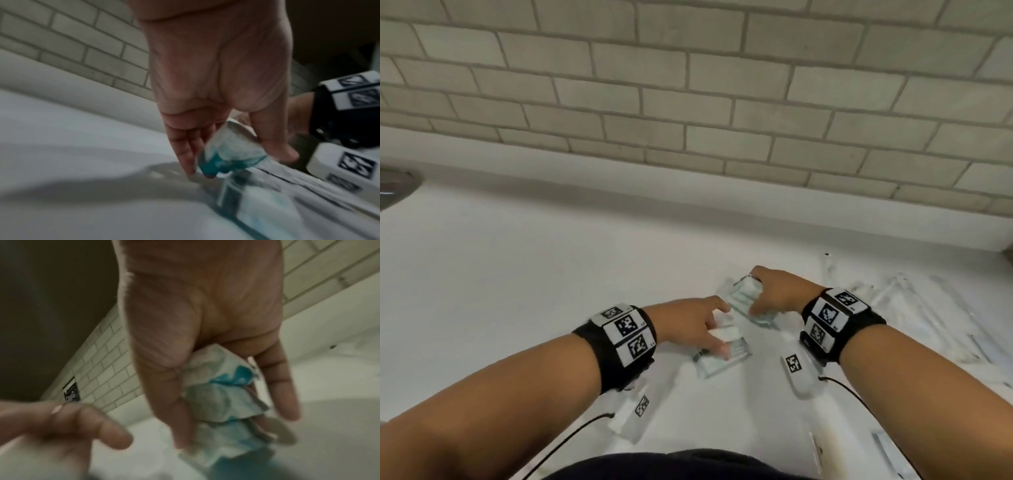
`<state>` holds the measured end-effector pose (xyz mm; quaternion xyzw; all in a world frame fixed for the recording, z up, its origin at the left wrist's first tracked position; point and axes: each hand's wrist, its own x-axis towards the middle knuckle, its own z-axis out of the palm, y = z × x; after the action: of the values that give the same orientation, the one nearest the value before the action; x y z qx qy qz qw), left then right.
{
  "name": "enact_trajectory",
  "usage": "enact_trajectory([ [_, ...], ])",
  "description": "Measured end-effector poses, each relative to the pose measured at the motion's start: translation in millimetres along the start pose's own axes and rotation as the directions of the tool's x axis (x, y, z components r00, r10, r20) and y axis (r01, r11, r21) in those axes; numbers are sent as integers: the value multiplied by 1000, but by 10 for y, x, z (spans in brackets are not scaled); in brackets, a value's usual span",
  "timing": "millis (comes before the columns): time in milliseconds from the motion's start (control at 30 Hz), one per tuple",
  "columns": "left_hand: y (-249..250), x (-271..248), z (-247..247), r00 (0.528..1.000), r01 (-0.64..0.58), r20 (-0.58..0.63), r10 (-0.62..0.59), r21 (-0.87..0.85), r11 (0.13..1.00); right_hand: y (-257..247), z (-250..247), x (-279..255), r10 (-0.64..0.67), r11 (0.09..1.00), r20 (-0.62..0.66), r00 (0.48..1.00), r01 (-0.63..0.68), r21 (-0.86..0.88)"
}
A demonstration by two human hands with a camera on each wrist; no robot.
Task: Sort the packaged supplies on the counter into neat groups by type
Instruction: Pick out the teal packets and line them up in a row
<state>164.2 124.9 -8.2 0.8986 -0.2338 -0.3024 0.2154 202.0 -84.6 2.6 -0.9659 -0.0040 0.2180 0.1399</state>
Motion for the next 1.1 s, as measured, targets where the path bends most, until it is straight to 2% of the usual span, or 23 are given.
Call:
enact_trajectory([
  [67,-69,50,-179,998,49,-37,-47,63,997,-75,34,86,31,999,-56,998,-32,-16],
  [133,-215,100,-317,988,113,-119,-99,114,987,-83,-6,84,53,993,-243,969,-77,-88],
  [200,-354,123,-395,974,150,-187,-127,113,982,-116,-59,-21,-31,980,-436,900,-57,-189],
  [233,-411,133,-418,969,162,-204,-139,105,981,-149,-66,-94,-101,978,-466,879,1,-209],
  [267,-455,143,-430,967,168,-209,-145,94,981,-187,-48,-174,-178,974,-425,887,97,-205],
  [333,-508,174,-436,969,168,-199,-150,76,983,-257,80,-368,-356,931,-164,920,333,-151],
  [400,-527,204,-424,972,161,-184,-147,64,985,-328,322,-536,-468,859,94,879,477,-182],
  [433,-527,212,-412,974,154,-180,-141,61,986,-342,436,-583,-487,831,147,861,509,-226],
  [500,-518,222,-391,975,134,-184,-123,53,990,-330,566,-594,-468,823,138,873,487,-293],
  [567,-512,210,-381,977,119,-184,-112,30,992,-316,483,-586,-404,883,160,901,429,-188],
  [633,-523,187,-379,980,107,-171,-103,11,994,-278,323,-531,-269,954,202,942,290,-82],
  [700,-542,170,-379,980,101,-173,-100,0,995,-201,209,-482,-120,976,134,984,142,-166],
  [767,-558,167,-374,978,104,-183,-104,-11,995,-111,180,-428,-47,979,15,999,49,-200],
  [833,-564,164,-363,975,113,-189,-113,-13,994,-65,215,-428,-46,994,-39,998,42,-103],
  [900,-562,149,-350,973,120,-192,-125,-33,992,-90,273,-488,-79,996,0,997,79,-52],
  [967,-550,118,-345,973,119,-191,-128,-57,991,-124,339,-509,-86,984,25,996,88,-156],
  [1033,-529,77,-337,974,118,-185,-128,-63,991,-145,304,-482,-64,985,-32,997,58,-161],
  [1100,-506,44,-292,972,119,-192,-138,-110,987,-165,200,-418,-71,997,-113,991,68,-36],
])
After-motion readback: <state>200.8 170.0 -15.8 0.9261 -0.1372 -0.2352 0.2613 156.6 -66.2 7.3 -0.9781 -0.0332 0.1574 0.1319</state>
